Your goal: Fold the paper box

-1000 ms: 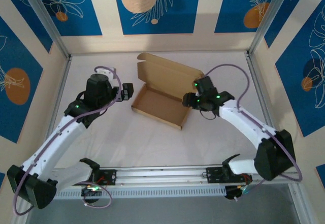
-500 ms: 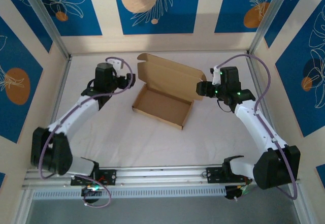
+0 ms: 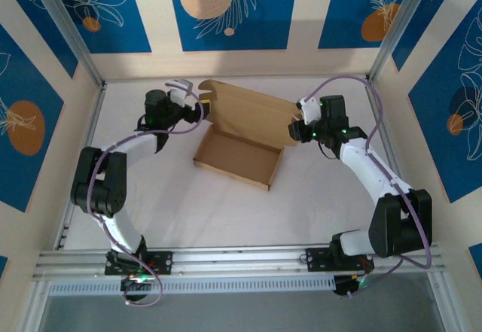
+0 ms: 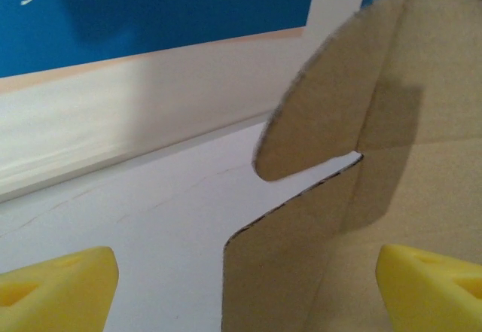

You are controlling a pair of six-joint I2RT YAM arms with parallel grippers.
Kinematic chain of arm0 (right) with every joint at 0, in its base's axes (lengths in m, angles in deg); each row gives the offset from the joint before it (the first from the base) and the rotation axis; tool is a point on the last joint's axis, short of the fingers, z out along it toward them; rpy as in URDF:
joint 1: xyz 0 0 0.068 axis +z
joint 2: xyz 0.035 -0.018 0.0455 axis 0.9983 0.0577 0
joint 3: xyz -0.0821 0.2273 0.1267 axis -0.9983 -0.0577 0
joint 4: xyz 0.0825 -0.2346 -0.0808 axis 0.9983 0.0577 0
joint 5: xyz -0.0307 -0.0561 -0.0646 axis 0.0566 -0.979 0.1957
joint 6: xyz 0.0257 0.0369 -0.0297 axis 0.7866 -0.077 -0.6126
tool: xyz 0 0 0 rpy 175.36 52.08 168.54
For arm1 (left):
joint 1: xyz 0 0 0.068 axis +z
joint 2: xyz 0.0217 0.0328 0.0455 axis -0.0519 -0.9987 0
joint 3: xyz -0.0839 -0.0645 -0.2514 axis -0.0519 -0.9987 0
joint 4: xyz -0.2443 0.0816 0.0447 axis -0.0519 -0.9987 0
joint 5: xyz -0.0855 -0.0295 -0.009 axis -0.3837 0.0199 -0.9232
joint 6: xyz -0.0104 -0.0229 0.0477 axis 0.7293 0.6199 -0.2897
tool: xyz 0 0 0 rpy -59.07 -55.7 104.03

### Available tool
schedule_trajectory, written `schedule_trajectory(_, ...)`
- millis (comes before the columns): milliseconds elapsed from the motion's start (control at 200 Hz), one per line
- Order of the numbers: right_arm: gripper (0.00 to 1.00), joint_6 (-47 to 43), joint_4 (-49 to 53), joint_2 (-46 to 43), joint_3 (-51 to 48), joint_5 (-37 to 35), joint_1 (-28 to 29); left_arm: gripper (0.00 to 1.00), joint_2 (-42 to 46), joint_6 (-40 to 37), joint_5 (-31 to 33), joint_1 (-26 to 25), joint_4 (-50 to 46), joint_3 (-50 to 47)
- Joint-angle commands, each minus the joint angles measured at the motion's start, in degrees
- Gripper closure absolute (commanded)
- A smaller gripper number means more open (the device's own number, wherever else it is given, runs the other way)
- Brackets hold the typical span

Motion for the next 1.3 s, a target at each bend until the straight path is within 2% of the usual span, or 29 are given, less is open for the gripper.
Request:
schedule_trajectory(0,0.66,-2.3,-0.5,1.9,3.6,5.0,-2.5,0.11,-1.4,-3.3,-6.0,1.7,8.0,2.3)
schedule_trajectory(75,0.66,-2.0,-1.8,2.6,4.2,7.3,-3.5,0.11,-3.4,-3.6,-6.3,2.5,8.8,3.0)
schedule_trajectory(245,0.66,-4.6,-1.8,4.7,6.3,11.5,-3.5,0.12,-8.1,2.5,-14.0,3.9,18.9,3.8)
schedule_trajectory(355,0.65,-5.1,-1.1,6.6,7.9,13.7,-3.8,0.17,-9.7,3.2,-19.8,3.9,16.7,6.1)
schedule_trajectory(455,0.64,-5.4,0.5,8.5,9.9,14.1,-3.9,0.23,-9.3,3.5,-21.0,3.9,15.1,6.0)
schedule_trajectory(490,0.64,-5.4,1.0,8.9,10.5,13.8,-3.9,0.26,-8.7,3.2,-20.7,3.9,14.8,5.4)
schedule_trajectory(615,0.64,-4.8,1.4,9.4,10.8,12.1,-3.8,0.48,-6.2,0.3,-20.5,3.8,11.0,3.3)
schedule_trajectory(705,0.64,-4.2,1.4,8.8,10.1,10.5,-3.2,0.61,-3.8,-1.7,-17.5,3.4,8.8,0.9)
schedule_trajectory(1076,0.61,-1.2,0.3,5.8,5.8,7.8,0.6,0.81,6.0,-6.3,-9.0,0.2,2.2,-7.3)
schedule_trajectory(1211,0.59,-1.6,-2.1,3.4,3.3,9.3,0.0,0.87,8.9,-8.7,-6.6,-0.3,-0.3,-9.1)
schedule_trajectory(1296,0.58,-2.0,-4.2,1.3,1.7,10.8,-1.5,0.96,9.6,-10.2,-5.2,-0.2,-1.7,-9.4)
